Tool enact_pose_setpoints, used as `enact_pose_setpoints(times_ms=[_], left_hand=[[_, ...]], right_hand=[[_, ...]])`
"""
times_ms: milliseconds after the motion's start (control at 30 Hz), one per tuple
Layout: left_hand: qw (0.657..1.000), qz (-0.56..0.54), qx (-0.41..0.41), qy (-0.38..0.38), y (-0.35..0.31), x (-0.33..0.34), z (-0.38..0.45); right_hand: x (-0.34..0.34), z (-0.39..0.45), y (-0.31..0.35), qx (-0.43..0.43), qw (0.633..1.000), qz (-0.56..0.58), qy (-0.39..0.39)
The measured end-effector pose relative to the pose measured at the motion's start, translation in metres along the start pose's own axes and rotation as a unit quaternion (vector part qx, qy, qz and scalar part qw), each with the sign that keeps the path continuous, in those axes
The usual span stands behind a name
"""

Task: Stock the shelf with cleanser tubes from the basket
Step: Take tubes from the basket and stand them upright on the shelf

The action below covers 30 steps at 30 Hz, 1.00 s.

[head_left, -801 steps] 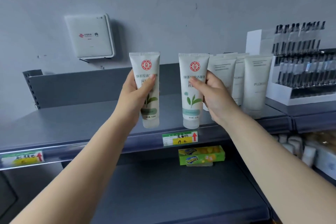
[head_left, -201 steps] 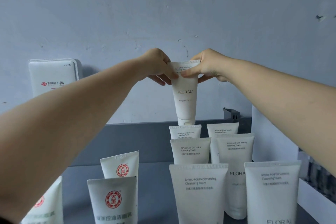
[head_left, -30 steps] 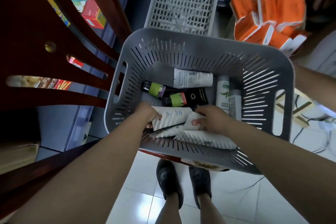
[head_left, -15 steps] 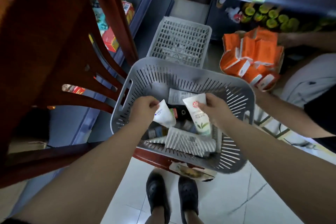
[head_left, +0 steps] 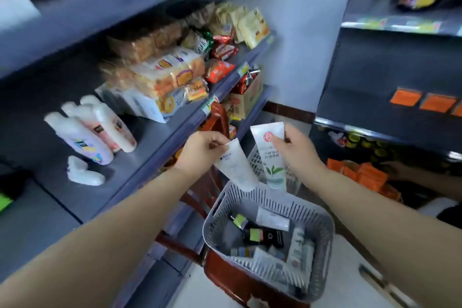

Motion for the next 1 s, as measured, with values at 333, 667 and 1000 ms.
enact_pose_setpoints(times_ms=[333, 667, 1000], left_hand=[[0.976, 0.086, 0.016, -0.200, -0.083, -0.215, -0.063], [0.937, 0.175, -0.024, -0.301, -0.113, -0.365, -0.176], [0.904, 0.190, -0.087, -0.374, -0.099, -0.474, -0.308]], right_hand=[[0.044, -0.017, 0.200, -0.182, 0.974, 0.080, 0.112], [0.140, -0.092, 0.344, -0.329, 0.906, 0.127, 0.233], [0.251, -0.191, 0.431, -0.356, 0.837, 0.183, 0.372]])
Point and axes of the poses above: each hand's wrist, its own z-axis towards the middle knuckle, its own x-axis out of the palm, y = z × x, the point moved 4 cm from there along z, towards the middle knuckle, and after that the axes turned 8 degrees about z, right-handed, at the moved point
